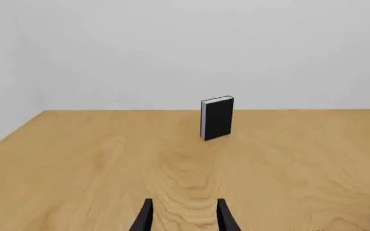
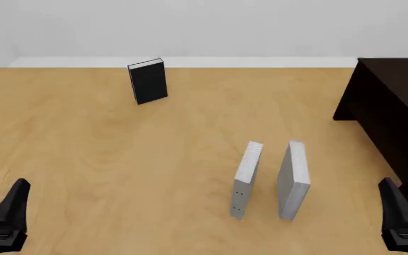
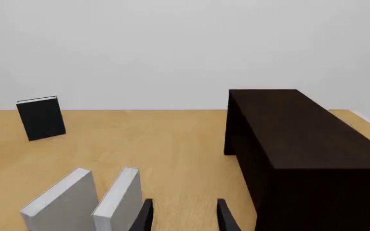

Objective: Pick up the book on the right and place it on the cabinet shelf.

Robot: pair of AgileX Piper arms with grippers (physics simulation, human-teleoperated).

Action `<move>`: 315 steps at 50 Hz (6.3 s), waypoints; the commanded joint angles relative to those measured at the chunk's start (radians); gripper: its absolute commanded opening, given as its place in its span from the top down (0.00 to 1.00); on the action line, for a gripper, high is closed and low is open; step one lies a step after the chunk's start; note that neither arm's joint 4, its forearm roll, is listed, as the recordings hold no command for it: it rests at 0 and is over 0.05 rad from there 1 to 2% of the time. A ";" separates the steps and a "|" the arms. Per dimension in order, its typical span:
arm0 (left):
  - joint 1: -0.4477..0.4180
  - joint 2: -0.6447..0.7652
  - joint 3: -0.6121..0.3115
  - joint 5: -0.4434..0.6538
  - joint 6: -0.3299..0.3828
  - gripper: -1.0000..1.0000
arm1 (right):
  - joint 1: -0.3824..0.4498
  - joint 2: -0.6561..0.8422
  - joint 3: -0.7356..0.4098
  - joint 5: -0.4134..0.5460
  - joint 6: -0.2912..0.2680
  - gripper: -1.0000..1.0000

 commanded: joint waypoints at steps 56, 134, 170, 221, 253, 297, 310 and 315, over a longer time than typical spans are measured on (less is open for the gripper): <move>-0.083 0.064 0.000 -0.009 0.094 0.00 | 0.180 0.844 -1.161 0.678 -0.142 0.00; -0.094 0.011 0.001 0.056 0.119 0.00 | 0.281 1.292 -1.514 1.036 -0.039 0.00; -0.126 0.011 0.001 0.089 0.130 0.00 | 0.335 1.323 -1.304 0.924 0.158 0.00; -0.143 0.010 0.001 0.111 0.138 0.00 | 0.283 1.312 -1.137 0.793 0.170 0.00; -0.144 0.026 0.001 0.106 0.135 0.00 | 0.282 1.336 -1.023 0.681 0.191 0.00; -0.151 0.042 0.001 0.104 0.134 0.00 | 0.275 1.382 -0.903 0.563 0.212 0.00; -0.151 0.029 0.001 0.118 0.131 0.00 | 0.282 1.393 -0.870 0.533 0.225 0.00; -0.152 0.023 0.001 0.127 0.132 0.00 | 0.282 1.398 -0.854 0.520 0.229 0.00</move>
